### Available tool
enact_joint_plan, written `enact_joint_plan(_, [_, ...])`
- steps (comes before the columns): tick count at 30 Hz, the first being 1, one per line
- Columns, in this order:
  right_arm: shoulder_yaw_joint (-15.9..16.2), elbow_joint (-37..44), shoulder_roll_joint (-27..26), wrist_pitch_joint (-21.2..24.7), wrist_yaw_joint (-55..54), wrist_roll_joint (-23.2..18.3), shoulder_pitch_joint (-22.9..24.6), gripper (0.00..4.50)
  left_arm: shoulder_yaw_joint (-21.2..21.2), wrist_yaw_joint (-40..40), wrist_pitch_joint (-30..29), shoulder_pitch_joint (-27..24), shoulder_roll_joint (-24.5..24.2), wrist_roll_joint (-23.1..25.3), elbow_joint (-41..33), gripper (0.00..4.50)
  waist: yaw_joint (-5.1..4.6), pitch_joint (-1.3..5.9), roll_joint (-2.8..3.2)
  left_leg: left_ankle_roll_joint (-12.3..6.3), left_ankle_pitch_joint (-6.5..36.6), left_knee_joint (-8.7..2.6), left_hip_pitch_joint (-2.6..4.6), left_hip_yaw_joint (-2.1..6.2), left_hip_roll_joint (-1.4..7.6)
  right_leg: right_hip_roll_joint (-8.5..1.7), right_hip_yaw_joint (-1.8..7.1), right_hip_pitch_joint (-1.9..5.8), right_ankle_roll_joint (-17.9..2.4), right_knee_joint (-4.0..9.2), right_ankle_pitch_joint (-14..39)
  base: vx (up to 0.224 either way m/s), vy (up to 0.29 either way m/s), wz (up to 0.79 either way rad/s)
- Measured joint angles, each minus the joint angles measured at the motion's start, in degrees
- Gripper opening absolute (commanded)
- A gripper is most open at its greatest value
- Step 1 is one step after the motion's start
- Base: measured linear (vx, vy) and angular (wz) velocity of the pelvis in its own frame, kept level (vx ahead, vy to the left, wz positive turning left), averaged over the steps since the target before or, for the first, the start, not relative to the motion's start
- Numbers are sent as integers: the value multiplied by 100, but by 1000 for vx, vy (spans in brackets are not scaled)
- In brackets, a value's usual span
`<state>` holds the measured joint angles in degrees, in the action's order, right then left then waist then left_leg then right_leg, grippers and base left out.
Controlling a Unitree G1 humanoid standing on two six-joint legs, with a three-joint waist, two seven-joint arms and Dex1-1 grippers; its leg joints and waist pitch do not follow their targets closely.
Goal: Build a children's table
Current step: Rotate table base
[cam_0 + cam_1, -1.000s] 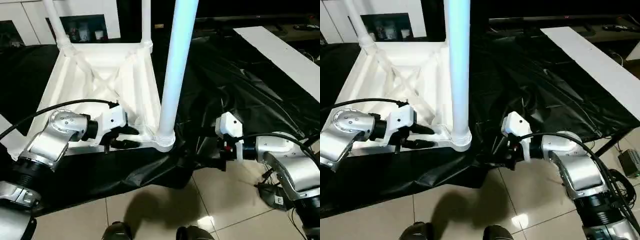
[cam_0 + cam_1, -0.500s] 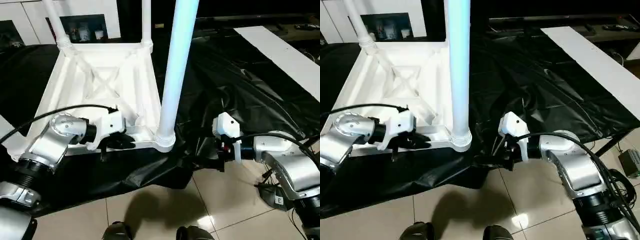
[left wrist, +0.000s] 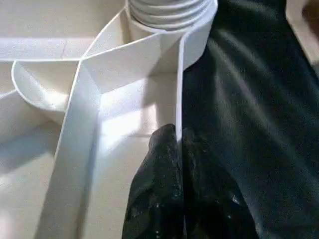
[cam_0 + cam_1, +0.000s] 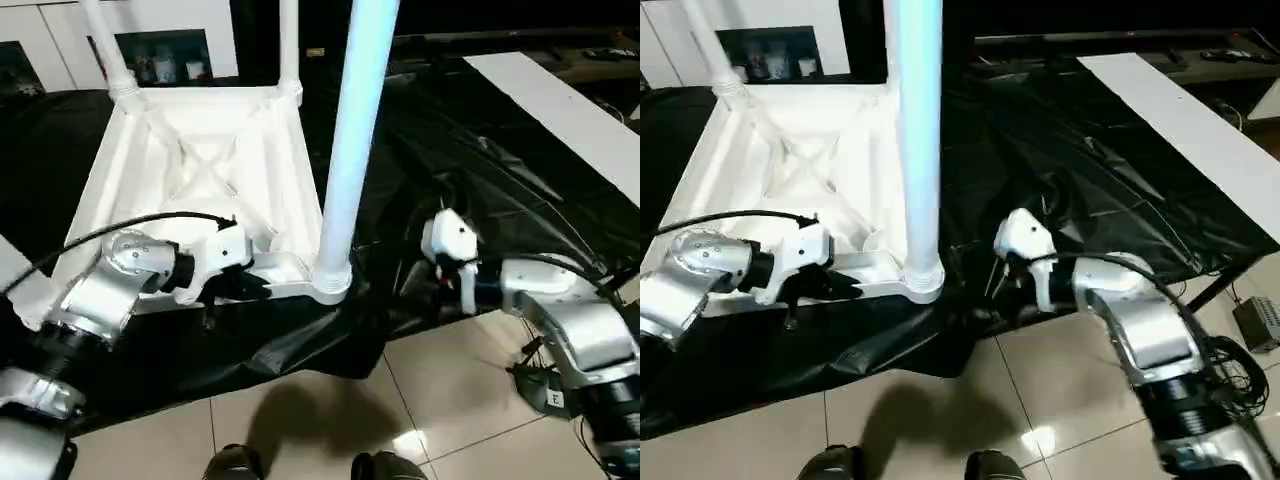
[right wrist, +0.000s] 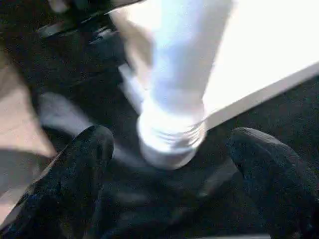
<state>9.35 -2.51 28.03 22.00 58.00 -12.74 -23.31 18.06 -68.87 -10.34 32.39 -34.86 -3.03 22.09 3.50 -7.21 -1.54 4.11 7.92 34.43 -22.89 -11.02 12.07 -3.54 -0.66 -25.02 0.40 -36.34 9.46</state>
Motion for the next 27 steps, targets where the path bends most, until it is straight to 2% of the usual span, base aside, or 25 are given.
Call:
enact_joint_plan(2, [-20, -95, -31, -24, -162, 28, 2, 418, -63, 181, -348, -130, 200, -149, -229, 4, -2, 0, 0, -6, 4, -6, -6, 0, 0, 1, -1, 2, -5, 17, -3, 0, 0, 0])
enact_joint_plan(6, [-45, -387, -277, -303, -655, 265, -4, 418, -99, 843, -1097, -307, 592, -156, -801, 4, -14, -2, 2, -11, 7, -17, -7, -2, -6, -2, 1, -1, -4, 21, -2, 0, 0, 0])
enact_joint_plan(8, [-43, -542, -348, -464, -819, 370, -16, 418, -95, 1053, -1201, -379, 683, -99, -982, 4, -26, -6, 4, -10, 7, -23, -6, -2, -7, -2, 0, -4, 3, 22, 1, 0, 0, 0])
enact_joint_plan(11, [-67, -772, -399, -648, -924, 408, -125, 418, -122, 1131, -1026, -574, 674, 6, -1212, 4, -73, -10, -2, -10, 7, -35, -6, -2, -7, 0, -1, -6, 12, 31, 7, 0, 0, 0])
enact_joint_plan(16, [-85, -1016, -568, -913, -922, 384, -202, 418, -79, 1130, -676, -648, 584, 126, -1286, 4, -72, -24, -22, -10, 6, -77, -7, -1, -9, -1, 1, -4, 20, 67, 12, 0, 0, 0])
enact_joint_plan(20, [-76, -1314, -696, -1132, -804, 357, -339, 418, -54, 1094, -696, -649, 477, 160, -1470, 4, -101, -78, -83, -10, 6, -95, -8, -2, -7, -1, 0, -3, 19, 89, 12, 0, 0, 0])
enact_joint_plan(27, [88, -1706, -668, -1375, -549, 444, -415, 418, -32, 966, -696, -623, 425, 157, -1560, 4, -110, -110, -113, -10, 6, -138, -13, -17, -20, -18, 2, 0, 18, 135, 11, 0, 0, 0])
